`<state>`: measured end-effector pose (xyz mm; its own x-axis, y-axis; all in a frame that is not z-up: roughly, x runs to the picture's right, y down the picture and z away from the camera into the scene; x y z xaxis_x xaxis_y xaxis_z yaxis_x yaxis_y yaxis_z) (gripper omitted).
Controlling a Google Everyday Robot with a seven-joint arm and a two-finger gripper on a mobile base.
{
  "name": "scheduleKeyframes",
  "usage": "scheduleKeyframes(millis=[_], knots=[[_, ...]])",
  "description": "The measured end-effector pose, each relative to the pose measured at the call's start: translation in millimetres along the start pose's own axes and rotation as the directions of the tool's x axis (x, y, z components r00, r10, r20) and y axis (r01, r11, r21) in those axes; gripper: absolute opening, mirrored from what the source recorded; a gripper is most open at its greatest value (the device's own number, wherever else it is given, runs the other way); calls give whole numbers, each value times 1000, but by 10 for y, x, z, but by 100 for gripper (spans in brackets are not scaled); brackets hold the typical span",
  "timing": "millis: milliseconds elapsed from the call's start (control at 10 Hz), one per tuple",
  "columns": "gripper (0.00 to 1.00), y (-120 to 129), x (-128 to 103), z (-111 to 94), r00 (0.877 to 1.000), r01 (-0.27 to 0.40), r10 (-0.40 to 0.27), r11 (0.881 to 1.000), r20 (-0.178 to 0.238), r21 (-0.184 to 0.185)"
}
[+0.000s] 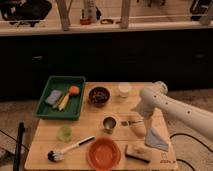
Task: Place fork in plastic cup
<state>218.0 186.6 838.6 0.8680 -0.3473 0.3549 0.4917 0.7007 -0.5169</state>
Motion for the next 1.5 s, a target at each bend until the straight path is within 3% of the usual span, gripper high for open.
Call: scheduleKeyframes(millis=[600,1000,1100,1500], knots=[[80,-62,-10,107,998,-57,57,998,20,30],[79,-138,-42,253,996,-77,76,997,42,29],[73,-136,-38,277,996,-83,81,996,45,27],[32,-130,-36,355,994,-100,99,995,54,21]])
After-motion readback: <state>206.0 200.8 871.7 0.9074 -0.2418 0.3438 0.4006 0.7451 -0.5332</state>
